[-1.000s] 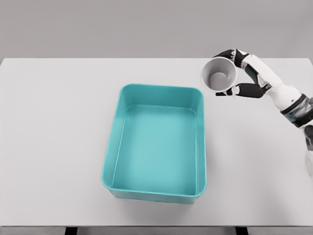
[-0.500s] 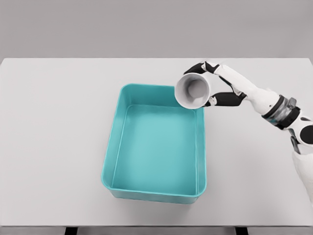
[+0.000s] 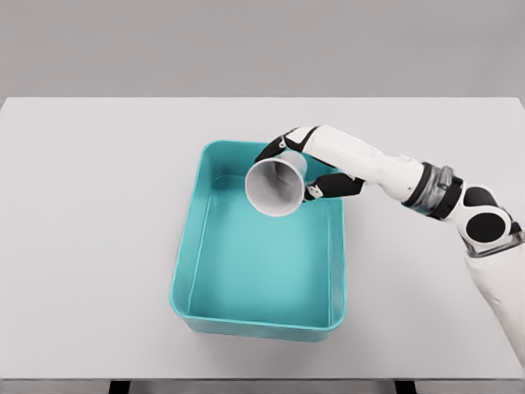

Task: Put the paper cup into the basket with your right arm

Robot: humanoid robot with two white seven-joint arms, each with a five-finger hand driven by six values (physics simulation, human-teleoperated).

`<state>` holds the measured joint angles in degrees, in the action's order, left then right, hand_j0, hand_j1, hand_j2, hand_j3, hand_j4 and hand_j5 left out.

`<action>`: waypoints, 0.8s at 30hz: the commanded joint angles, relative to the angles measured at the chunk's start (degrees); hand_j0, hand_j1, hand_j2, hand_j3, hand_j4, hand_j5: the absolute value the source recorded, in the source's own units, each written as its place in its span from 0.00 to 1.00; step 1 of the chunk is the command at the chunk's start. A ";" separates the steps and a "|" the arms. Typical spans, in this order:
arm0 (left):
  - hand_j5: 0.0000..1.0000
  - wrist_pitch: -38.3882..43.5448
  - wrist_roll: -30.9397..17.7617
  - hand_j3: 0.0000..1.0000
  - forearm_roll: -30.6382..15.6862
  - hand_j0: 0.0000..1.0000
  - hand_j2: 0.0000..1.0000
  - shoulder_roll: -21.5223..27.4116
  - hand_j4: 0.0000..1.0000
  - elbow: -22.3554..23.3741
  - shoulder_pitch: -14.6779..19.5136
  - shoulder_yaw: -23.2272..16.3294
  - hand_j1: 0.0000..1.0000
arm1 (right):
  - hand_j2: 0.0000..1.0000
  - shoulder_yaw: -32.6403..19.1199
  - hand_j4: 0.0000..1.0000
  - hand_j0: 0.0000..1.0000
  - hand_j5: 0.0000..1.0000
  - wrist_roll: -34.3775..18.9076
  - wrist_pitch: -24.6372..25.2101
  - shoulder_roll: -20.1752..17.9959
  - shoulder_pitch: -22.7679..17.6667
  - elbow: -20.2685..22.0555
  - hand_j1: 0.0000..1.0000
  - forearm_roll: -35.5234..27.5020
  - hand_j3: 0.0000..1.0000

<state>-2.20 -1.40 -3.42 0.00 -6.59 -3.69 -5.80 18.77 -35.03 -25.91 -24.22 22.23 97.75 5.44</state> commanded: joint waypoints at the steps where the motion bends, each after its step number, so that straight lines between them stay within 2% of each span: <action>1: 1.00 0.01 -0.01 1.00 0.00 1.00 1.00 0.00 1.00 0.00 0.00 0.00 1.00 | 0.57 2.50 0.57 0.57 0.57 0.03 -0.45 -0.13 0.26 0.16 0.57 2.03 0.57; 5: 1.00 0.01 -0.01 1.00 0.00 1.00 1.00 0.00 1.00 0.00 0.00 0.00 1.00 | 0.57 5.14 0.57 0.57 0.57 0.03 -0.45 -0.31 1.76 0.07 0.57 4.66 0.57; 9: 1.00 0.01 -0.01 1.00 0.00 1.00 1.00 0.00 1.00 0.00 0.00 0.00 1.00 | 0.57 8.13 0.57 0.57 0.57 0.03 -0.89 -2.50 2.37 0.07 0.57 6.16 0.57; 13: 1.00 0.01 -0.01 1.00 0.00 1.00 1.00 0.00 1.00 0.00 0.00 0.00 1.00 | 0.57 11.91 0.57 0.57 0.57 0.03 -0.89 -2.59 4.48 0.07 0.57 7.48 0.57; 18: 1.00 -0.08 -0.01 1.00 0.00 1.00 1.00 0.00 1.00 0.00 0.00 0.00 1.00 | 0.58 14.28 0.58 0.58 0.58 0.03 -0.89 -2.68 5.10 0.07 0.58 9.94 0.58; 24: 1.00 0.01 -0.01 1.00 0.00 1.00 1.00 0.00 1.00 0.00 0.00 0.00 1.00 | 0.58 17.53 0.58 0.58 0.58 0.03 -0.89 -4.26 6.07 0.07 0.58 10.12 0.58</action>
<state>-2.21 -1.40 -3.42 0.00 -6.59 -3.69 -5.80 35.13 -35.02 -26.94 -27.99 28.56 97.80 15.80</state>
